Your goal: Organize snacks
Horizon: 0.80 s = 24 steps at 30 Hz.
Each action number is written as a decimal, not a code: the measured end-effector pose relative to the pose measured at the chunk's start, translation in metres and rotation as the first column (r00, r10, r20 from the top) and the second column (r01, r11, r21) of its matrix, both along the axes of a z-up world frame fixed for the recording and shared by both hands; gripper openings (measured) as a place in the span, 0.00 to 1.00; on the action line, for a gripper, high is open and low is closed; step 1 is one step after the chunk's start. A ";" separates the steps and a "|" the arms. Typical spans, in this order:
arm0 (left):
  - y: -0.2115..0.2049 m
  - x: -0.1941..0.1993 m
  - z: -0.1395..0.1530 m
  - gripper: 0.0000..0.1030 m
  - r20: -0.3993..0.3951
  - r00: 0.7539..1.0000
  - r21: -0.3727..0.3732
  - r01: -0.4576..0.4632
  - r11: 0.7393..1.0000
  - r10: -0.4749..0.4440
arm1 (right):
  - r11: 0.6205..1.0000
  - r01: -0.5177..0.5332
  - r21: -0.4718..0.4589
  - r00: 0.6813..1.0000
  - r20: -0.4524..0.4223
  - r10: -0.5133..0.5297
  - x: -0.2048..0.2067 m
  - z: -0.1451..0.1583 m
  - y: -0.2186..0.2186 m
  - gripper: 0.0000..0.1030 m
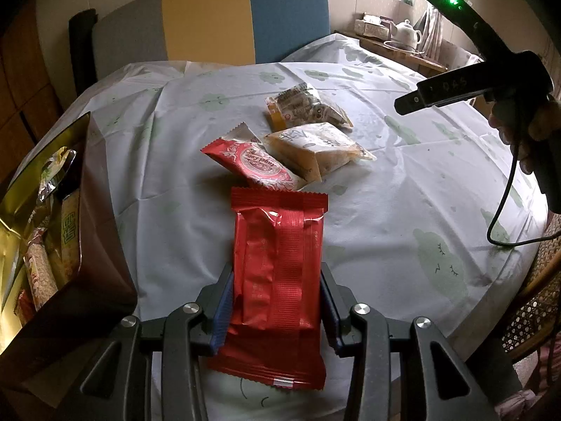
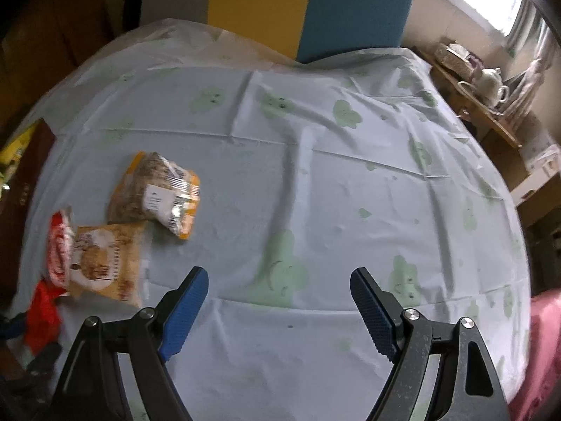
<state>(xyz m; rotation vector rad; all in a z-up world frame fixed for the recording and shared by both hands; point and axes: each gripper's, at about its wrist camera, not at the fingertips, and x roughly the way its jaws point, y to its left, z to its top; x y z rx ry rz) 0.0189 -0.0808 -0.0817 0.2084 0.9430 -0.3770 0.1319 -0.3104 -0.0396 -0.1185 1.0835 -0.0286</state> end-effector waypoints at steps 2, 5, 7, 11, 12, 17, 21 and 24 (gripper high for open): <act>0.000 0.000 0.000 0.43 0.000 1.000 -0.004 0.000 1.000 0.000 | 1.000 -0.016 0.009 1.000 0.008 0.016 -0.001 0.001 0.003 0.81; 0.001 0.000 0.000 0.43 0.000 1.000 -0.008 0.000 1.000 0.000 | 0.999 -0.044 0.010 0.999 0.009 0.044 -0.002 0.000 0.010 0.81; 0.001 0.000 0.000 0.43 -0.001 1.000 -0.013 0.001 1.000 -0.001 | 0.998 -0.064 0.013 0.998 0.012 0.064 -0.004 0.000 0.015 0.81; 0.003 0.000 -0.001 0.43 -0.003 1.000 -0.022 0.002 1.000 -0.003 | 0.988 -0.109 0.110 0.994 0.002 0.110 -0.006 0.002 0.022 0.81; 0.003 0.000 -0.001 0.43 -0.003 1.000 -0.027 0.003 1.000 -0.003 | 0.984 -0.115 0.134 0.993 -0.002 0.116 -0.006 0.002 0.024 0.81; 0.004 0.001 -0.001 0.43 -0.006 1.000 -0.039 0.004 0.999 -0.004 | 0.954 -0.151 0.260 0.986 -0.030 0.164 0.001 0.006 0.047 0.80; 0.005 0.001 -0.001 0.43 -0.007 1.000 -0.048 0.004 0.999 -0.004 | 0.928 -0.177 0.329 0.979 -0.042 0.201 0.017 0.007 0.075 0.77; 0.003 0.002 -0.001 0.43 -0.006 1.000 -0.047 0.004 0.999 -0.004 | 0.919 -0.188 0.347 0.973 -0.062 0.223 0.034 0.002 0.097 0.76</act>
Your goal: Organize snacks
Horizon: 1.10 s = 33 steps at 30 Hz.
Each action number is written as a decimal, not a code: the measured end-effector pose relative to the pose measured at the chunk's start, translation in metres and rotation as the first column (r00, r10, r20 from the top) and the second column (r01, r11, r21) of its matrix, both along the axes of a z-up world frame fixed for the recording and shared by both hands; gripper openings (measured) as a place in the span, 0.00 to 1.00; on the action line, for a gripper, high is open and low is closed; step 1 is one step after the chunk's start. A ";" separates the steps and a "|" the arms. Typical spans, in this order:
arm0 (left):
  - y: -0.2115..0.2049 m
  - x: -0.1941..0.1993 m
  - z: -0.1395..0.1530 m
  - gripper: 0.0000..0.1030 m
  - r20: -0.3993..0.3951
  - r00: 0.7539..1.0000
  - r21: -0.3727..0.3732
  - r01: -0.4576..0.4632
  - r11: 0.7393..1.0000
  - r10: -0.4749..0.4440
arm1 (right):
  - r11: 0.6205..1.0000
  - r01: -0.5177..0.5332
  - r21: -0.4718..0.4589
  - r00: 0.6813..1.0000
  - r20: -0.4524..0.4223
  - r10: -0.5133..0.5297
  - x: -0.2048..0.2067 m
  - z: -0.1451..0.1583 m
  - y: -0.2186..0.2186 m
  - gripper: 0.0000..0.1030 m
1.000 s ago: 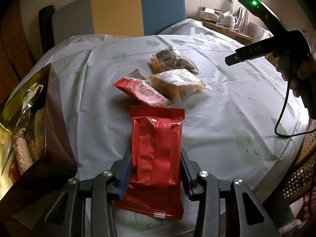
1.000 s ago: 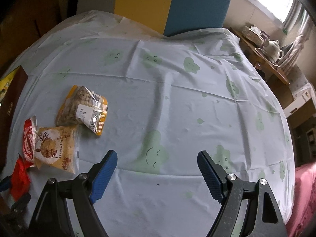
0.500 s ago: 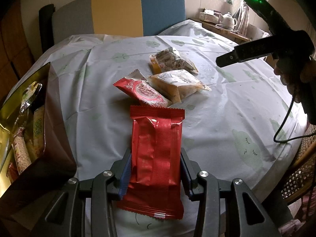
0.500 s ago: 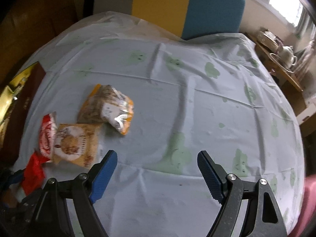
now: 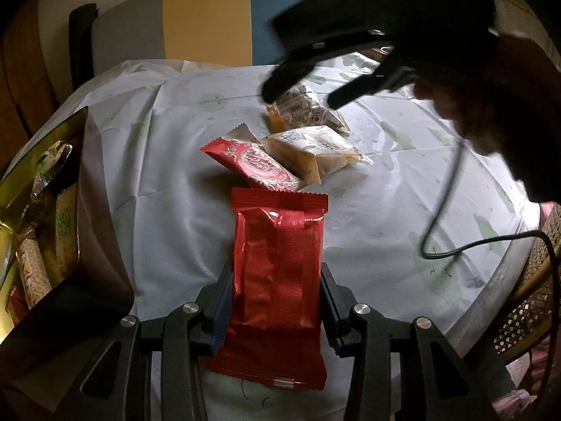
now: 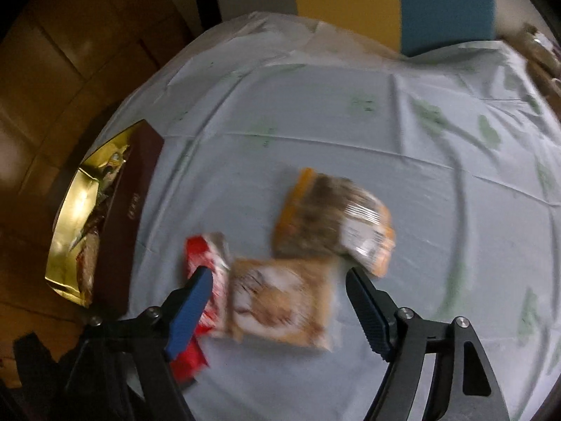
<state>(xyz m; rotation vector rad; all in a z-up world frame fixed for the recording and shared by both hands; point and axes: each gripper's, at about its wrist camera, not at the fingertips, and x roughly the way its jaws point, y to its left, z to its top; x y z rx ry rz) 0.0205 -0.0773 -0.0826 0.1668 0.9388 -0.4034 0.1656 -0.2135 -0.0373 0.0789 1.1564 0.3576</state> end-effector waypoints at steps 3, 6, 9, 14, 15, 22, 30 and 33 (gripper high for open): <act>0.000 0.000 0.000 0.43 0.000 1.000 -0.003 0.000 1.000 0.000 | 1.000 -0.007 0.010 0.999 -0.040 0.007 0.016 -0.010 0.016 0.76; 0.001 0.000 0.000 0.43 -0.001 1.000 -0.011 0.000 1.000 0.000 | 1.000 -0.012 0.028 0.992 -0.121 0.015 0.029 -0.027 0.019 0.76; 0.002 0.000 0.000 0.43 -0.001 1.000 -0.017 -0.001 1.000 0.001 | 0.999 -0.006 0.048 0.983 -0.183 0.015 0.028 -0.035 0.009 0.76; 0.003 0.000 -0.001 0.43 0.001 1.000 -0.024 -0.003 1.000 0.003 | 0.997 -0.017 0.080 0.973 -0.228 0.035 0.005 -0.039 -0.018 0.80; 0.003 0.000 -0.001 0.43 0.001 1.000 -0.025 -0.004 1.000 0.004 | 0.996 -0.028 0.082 0.971 -0.234 0.047 -0.003 -0.040 -0.024 0.80; 0.003 0.001 -0.001 0.43 -0.001 1.000 -0.027 -0.007 1.000 0.007 | 0.998 -0.052 0.022 0.972 -0.226 0.055 -0.037 -0.039 -0.042 0.87; 0.003 0.000 -0.001 0.43 -0.001 1.000 -0.025 -0.006 1.000 0.006 | 0.974 -0.170 -0.147 0.983 -0.090 0.158 -0.038 -0.031 -0.022 0.87; 0.003 0.000 -0.001 0.43 -0.001 1.000 -0.026 -0.007 1.000 0.007 | 0.942 -0.242 -0.231 0.970 -0.072 0.231 -0.028 -0.033 -0.003 0.87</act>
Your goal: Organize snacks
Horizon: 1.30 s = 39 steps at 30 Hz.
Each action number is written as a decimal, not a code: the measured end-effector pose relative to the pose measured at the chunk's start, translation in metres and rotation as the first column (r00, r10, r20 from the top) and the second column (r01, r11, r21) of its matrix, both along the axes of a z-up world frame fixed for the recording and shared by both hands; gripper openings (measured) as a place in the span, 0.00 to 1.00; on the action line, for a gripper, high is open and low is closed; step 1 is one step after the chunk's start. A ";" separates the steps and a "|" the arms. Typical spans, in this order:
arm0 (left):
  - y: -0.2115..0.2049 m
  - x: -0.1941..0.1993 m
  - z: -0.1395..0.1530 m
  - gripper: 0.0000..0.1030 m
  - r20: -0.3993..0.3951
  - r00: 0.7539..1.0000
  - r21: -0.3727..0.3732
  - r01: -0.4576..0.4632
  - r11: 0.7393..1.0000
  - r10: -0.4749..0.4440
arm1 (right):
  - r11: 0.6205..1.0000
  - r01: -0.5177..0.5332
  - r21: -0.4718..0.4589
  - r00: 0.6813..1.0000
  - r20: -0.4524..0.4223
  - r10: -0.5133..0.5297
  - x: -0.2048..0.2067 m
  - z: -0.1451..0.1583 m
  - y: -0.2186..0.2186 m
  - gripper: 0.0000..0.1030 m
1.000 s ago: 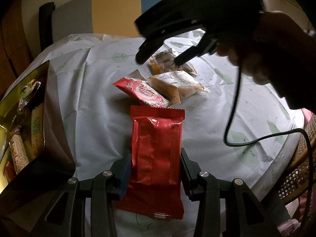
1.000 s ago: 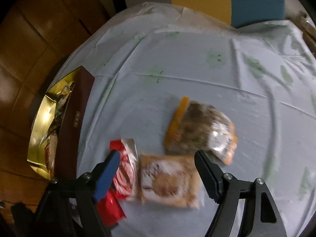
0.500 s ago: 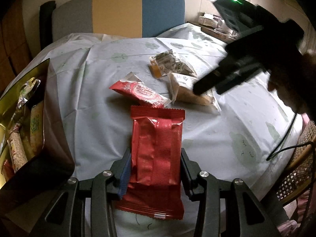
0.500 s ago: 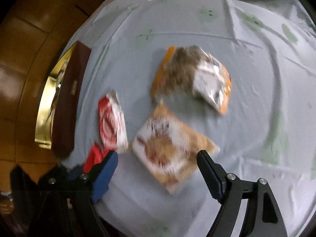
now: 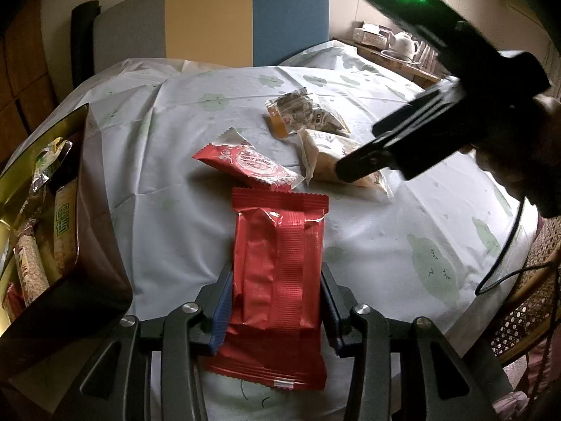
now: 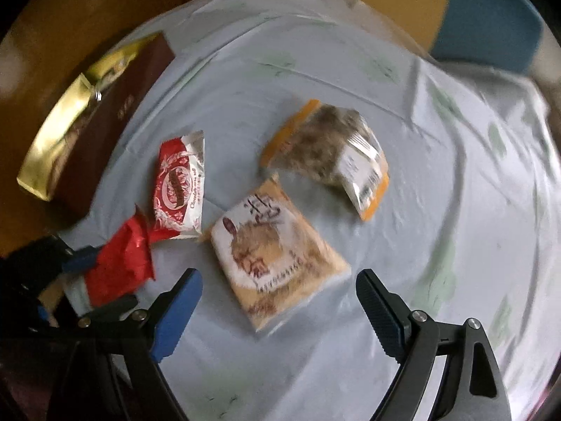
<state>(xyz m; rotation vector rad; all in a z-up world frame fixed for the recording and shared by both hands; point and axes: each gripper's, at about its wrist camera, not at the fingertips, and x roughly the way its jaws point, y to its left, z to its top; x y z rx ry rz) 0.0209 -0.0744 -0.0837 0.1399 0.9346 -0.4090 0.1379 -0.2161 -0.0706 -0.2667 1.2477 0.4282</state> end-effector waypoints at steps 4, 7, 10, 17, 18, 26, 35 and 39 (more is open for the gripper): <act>0.000 0.000 0.000 0.43 0.000 1.000 0.000 0.000 1.000 0.000 | 0.996 -0.062 -0.066 0.998 0.011 0.063 0.015 -0.009 0.018 0.87; 0.000 0.000 0.000 0.43 0.000 1.000 0.000 -0.001 1.000 0.001 | 0.992 -0.100 -0.080 0.995 -0.016 0.099 0.024 -0.019 0.025 0.87; 0.000 0.000 0.000 0.44 0.000 1.000 -0.002 0.000 1.000 0.000 | 0.991 -0.102 -0.087 0.995 -0.030 0.100 0.031 -0.030 0.034 0.78; 0.001 -0.001 -0.001 0.44 0.001 1.000 -0.006 -0.003 1.000 0.003 | 0.997 -0.046 -0.057 0.999 -0.005 0.046 0.011 -0.025 0.016 0.59; 0.001 -0.001 -0.001 0.44 0.002 1.000 -0.002 -0.002 1.000 0.002 | 0.998 -0.033 -0.050 0.999 0.000 0.033 0.006 -0.026 0.011 0.60; 0.000 0.003 0.005 0.43 -0.013 1.000 0.011 -0.021 1.000 0.021 | 0.999 0.013 -0.035 1.000 0.024 -0.012 -0.002 -0.033 -0.005 0.60; 0.018 0.002 0.038 0.43 0.056 0.995 -0.005 -0.085 0.996 0.085 | 1.000 -0.001 -0.031 0.999 0.044 0.002 -0.017 -0.033 -0.010 0.60; 0.023 0.001 0.049 0.43 0.067 0.992 -0.010 -0.108 0.994 0.108 | 0.999 -0.002 -0.034 0.999 0.048 0.003 -0.024 -0.033 -0.006 0.61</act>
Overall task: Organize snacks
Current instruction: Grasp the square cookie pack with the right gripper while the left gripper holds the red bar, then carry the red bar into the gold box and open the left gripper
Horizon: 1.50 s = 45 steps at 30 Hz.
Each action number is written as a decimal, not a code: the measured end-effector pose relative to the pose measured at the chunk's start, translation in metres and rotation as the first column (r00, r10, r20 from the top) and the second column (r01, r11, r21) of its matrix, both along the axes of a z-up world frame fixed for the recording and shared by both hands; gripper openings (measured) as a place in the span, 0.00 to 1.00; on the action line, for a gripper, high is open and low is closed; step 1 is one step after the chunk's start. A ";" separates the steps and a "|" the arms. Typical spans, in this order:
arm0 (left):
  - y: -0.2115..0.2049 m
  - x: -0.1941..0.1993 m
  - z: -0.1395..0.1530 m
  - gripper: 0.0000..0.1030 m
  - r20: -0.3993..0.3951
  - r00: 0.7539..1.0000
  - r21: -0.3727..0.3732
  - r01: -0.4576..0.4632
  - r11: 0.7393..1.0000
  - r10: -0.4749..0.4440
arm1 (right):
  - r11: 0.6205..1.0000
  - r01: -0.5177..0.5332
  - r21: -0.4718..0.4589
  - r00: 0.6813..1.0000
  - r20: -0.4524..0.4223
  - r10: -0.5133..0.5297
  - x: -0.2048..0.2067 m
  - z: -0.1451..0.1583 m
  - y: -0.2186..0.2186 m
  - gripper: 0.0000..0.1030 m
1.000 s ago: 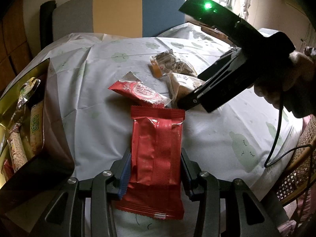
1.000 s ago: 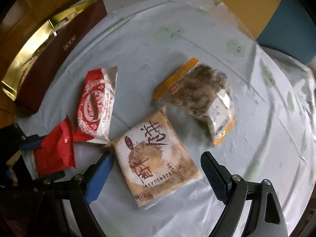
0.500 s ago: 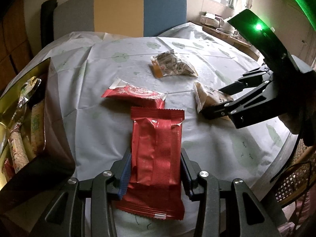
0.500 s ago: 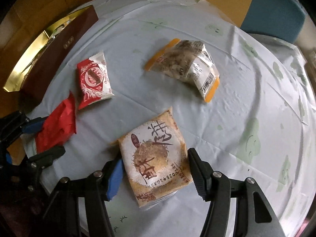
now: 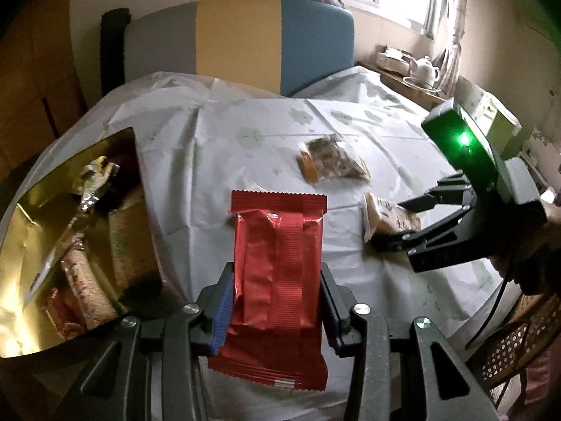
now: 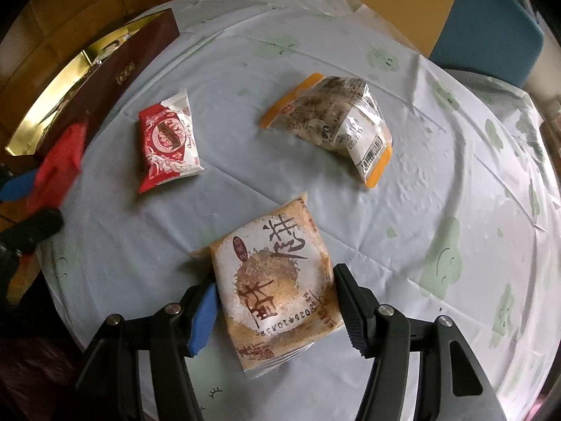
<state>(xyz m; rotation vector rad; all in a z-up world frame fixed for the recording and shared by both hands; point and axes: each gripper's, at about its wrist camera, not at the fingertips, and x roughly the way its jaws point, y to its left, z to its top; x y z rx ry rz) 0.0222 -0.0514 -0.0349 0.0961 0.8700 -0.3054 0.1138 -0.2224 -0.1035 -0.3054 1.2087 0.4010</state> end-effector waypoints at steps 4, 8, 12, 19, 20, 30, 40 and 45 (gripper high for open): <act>0.006 -0.001 0.008 0.43 0.002 1.000 -0.015 -0.018 1.000 0.018 | 1.000 0.000 -0.004 1.000 0.001 0.000 -0.003 -0.001 0.005 0.61; 0.015 -0.001 0.018 0.43 0.016 0.999 -0.029 -0.039 0.999 0.040 | 1.000 0.004 0.001 1.000 -0.007 -0.004 -0.002 0.001 0.003 0.61; 0.021 0.001 0.025 0.43 0.025 0.998 -0.040 -0.055 0.998 0.056 | 1.000 -0.002 -0.006 1.000 -0.001 0.002 -0.001 0.001 0.003 0.61; 0.037 0.005 0.029 0.43 0.014 0.995 -0.065 -0.097 0.993 0.098 | 1.000 -0.015 -0.020 1.000 0.014 0.015 -0.004 0.000 0.006 0.61; 0.039 0.004 0.029 0.43 0.015 0.995 -0.066 -0.100 0.993 0.102 | 1.000 -0.016 -0.022 1.000 0.016 0.016 -0.005 0.001 0.007 0.61; 0.071 0.006 0.037 0.43 0.009 0.985 -0.123 -0.168 0.978 0.171 | 0.999 -0.025 -0.033 0.999 0.027 0.025 -0.010 0.002 0.011 0.61; 0.155 0.014 0.043 0.43 -0.029 0.923 -0.223 -0.380 0.898 0.383 | 0.998 -0.037 -0.048 0.998 0.042 0.039 -0.014 0.003 0.013 0.61; 0.209 0.027 0.035 0.43 -0.111 0.864 -0.305 -0.500 0.810 0.491 | 0.998 -0.041 -0.055 0.998 0.046 0.044 -0.015 0.003 0.015 0.61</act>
